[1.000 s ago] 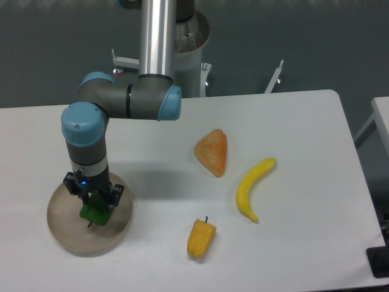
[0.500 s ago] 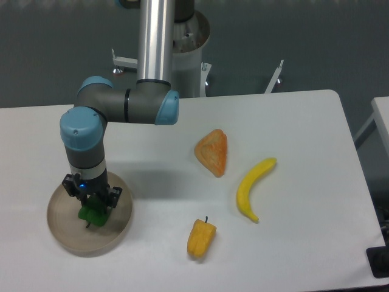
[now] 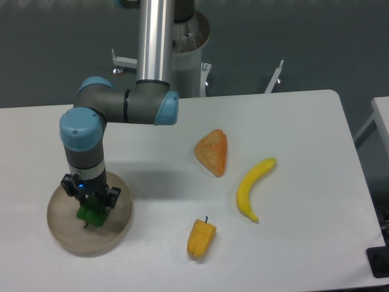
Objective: Place the green pepper on the plate
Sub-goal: 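Lower the green pepper onto the plate surface, then open the gripper to release the green pepper on the plate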
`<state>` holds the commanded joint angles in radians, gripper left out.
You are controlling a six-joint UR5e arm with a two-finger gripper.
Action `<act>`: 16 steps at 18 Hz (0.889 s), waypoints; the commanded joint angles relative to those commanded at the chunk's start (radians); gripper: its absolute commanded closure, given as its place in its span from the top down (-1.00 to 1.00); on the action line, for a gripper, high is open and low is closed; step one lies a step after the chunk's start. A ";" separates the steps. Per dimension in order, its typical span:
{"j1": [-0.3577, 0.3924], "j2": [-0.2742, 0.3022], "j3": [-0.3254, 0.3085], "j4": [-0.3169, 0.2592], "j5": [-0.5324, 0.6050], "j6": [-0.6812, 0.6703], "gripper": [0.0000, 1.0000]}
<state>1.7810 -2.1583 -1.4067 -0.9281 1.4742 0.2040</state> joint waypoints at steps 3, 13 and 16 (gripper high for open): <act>0.000 0.003 0.002 0.000 0.000 0.000 0.36; 0.021 0.034 0.014 -0.005 0.008 0.052 0.85; 0.083 0.058 0.015 -0.015 0.012 0.161 0.85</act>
<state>1.8635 -2.1001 -1.3913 -0.9434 1.4864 0.3648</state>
